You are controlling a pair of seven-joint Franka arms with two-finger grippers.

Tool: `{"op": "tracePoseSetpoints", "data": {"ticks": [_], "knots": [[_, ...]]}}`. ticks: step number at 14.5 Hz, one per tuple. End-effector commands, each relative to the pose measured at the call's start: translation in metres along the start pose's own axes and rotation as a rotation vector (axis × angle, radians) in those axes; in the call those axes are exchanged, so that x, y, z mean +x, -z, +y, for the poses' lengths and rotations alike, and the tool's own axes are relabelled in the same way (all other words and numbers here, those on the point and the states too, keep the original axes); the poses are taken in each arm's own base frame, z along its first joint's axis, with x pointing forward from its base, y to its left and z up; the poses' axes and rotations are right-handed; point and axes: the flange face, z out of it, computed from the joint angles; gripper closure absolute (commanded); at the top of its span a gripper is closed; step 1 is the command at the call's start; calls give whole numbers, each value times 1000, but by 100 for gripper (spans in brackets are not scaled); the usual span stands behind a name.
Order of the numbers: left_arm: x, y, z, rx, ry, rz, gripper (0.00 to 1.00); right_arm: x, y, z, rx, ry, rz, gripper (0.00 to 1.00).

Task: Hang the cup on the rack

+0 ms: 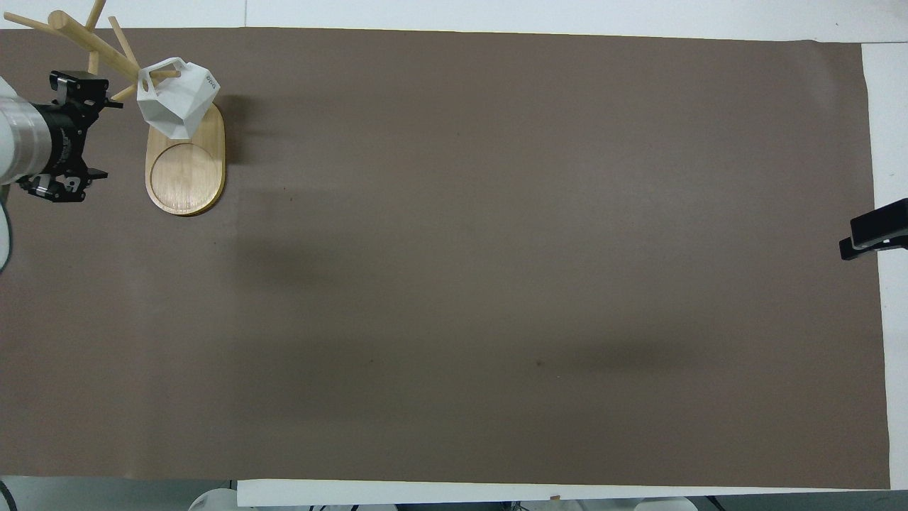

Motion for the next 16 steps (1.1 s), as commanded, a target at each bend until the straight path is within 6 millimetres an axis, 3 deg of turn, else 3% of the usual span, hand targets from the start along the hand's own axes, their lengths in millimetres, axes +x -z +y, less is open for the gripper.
{"op": "tracePoseSetpoints", "data": {"ticks": [1,4,7,9,11,13,16], "knots": [[9,42,7,70,-111,-37,0,-7,-1,1,-5,-6,-1,0],[19,75,8,99,-258,-104,0,-7,-1,0,-6,-3,-1,0],[22,77,4,136,-495,-201,1,-7,-1,1,-6,-3,-1,0],[49,81,-5,153,-636,-284,1,-7,-1,1,-6,-4,-1,0],[53,90,-9,162,-894,-361,1,-7,-1,1,-6,-4,-1,0],[74,89,-23,144,-1067,-395,0,-7,-1,1,-6,-4,-1,0],[72,89,-28,127,-1194,-436,0,-7,-1,1,-6,-4,-1,0]]}}
